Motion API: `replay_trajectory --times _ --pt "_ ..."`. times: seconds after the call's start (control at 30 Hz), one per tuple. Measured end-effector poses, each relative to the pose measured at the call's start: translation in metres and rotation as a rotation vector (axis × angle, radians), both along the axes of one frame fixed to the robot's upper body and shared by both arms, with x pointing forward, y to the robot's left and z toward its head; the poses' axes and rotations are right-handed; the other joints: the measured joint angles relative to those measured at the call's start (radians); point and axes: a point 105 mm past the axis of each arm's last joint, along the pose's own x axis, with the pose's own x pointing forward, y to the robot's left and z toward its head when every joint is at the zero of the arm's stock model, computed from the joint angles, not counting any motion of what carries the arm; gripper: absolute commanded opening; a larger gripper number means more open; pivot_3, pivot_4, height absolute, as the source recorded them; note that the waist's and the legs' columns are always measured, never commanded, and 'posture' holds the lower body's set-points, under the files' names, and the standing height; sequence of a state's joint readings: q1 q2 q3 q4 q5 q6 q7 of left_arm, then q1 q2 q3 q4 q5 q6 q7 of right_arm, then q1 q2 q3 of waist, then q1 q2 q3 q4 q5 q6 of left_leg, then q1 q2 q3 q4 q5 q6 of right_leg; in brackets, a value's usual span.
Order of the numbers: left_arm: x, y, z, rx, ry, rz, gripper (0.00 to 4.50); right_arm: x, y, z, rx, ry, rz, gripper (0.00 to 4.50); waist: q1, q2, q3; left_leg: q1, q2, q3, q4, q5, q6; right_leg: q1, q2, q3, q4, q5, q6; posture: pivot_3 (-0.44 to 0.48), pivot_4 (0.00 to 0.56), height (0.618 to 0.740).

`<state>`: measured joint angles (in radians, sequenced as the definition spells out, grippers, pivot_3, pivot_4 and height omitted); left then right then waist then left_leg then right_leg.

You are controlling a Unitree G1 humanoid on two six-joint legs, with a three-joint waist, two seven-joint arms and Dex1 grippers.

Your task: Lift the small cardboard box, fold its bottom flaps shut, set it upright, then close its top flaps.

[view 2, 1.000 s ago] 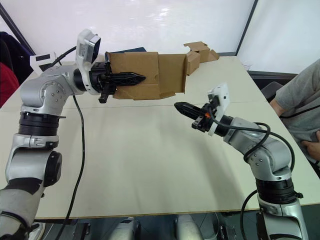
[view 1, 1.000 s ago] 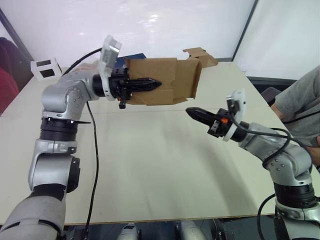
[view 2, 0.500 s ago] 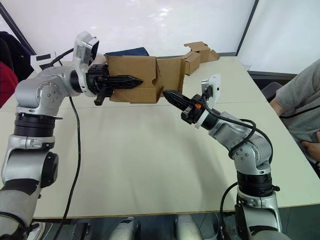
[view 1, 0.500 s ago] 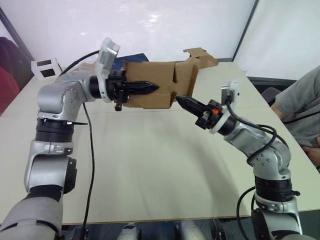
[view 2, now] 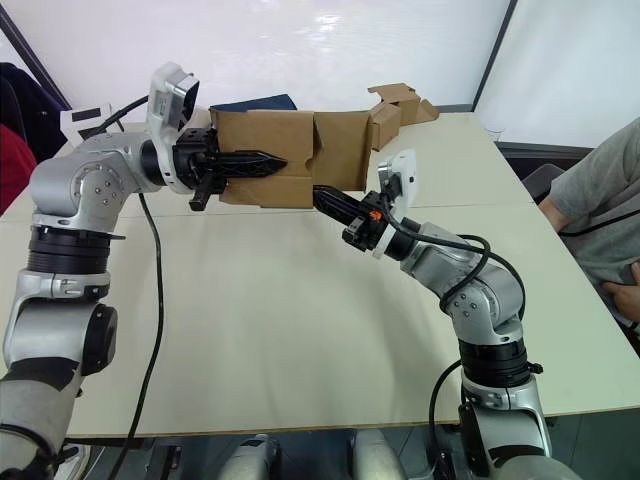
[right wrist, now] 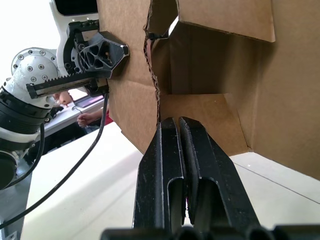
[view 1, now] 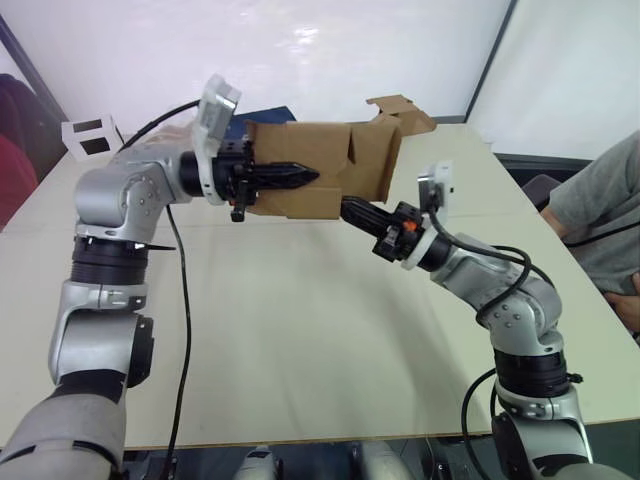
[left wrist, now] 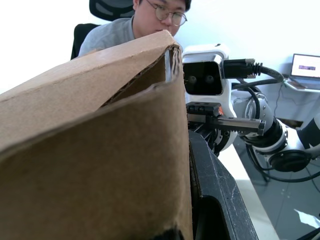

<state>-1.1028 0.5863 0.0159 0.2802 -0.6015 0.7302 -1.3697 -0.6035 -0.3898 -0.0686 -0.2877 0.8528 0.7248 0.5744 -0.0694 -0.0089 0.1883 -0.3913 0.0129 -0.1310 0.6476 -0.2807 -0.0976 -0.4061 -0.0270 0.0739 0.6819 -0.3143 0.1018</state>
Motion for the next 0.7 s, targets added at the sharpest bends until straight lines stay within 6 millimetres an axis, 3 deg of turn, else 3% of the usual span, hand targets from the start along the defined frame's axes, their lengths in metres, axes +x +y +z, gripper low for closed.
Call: replay_trajectory --times 0.27,0.37,0.47,0.53,0.7 --pt "0.0 0.0 0.0 0.0 -0.002 0.005 0.0 -0.013 -0.062 0.047 0.154 -0.026 -0.015 0.08 -0.002 0.0 0.0 0.0 0.0 0.0 0.0 -0.002 0.003 0.0 0.0 0.0 0.0 0.0 0.0 0.0 0.15 0.74" --pt "0.001 0.001 0.0 -0.001 -0.002 0.007 0.0 0.005 -0.087 0.05 0.171 -0.039 -0.162 0.08 -0.001 0.0 0.0 0.0 0.0 0.0 0.0 -0.002 0.003 0.0 0.0 0.0 0.0 0.0 0.0 0.0 0.15 0.74" --pt "0.0 0.001 0.001 -0.002 -0.002 0.006 0.0 0.041 -0.107 0.035 0.107 -0.03 -0.39 0.08 -0.002 0.0 0.0 0.0 0.0 0.001 0.0 -0.002 0.003 0.0 0.0 0.0 0.0 0.0 0.0 0.0 0.15 0.74" --pt "0.0 0.001 0.001 -0.001 -0.002 0.004 0.0 0.055 -0.107 0.022 0.033 -0.021 -0.452 0.08 -0.002 0.0 0.0 0.0 0.0 0.001 -0.001 -0.001 0.002 -0.001 0.0 0.0 0.0 0.0 0.0 0.0 0.15 0.74" --pt "-0.001 0.001 0.0 -0.001 -0.001 -0.002 0.0 0.077 -0.072 0.0 -0.06 -0.008 -0.406 0.08 -0.009 0.0 0.0 0.0 0.0 0.001 -0.001 0.001 -0.002 -0.001 0.001 0.001 0.0 0.0 0.0 0.0 0.15 0.74"
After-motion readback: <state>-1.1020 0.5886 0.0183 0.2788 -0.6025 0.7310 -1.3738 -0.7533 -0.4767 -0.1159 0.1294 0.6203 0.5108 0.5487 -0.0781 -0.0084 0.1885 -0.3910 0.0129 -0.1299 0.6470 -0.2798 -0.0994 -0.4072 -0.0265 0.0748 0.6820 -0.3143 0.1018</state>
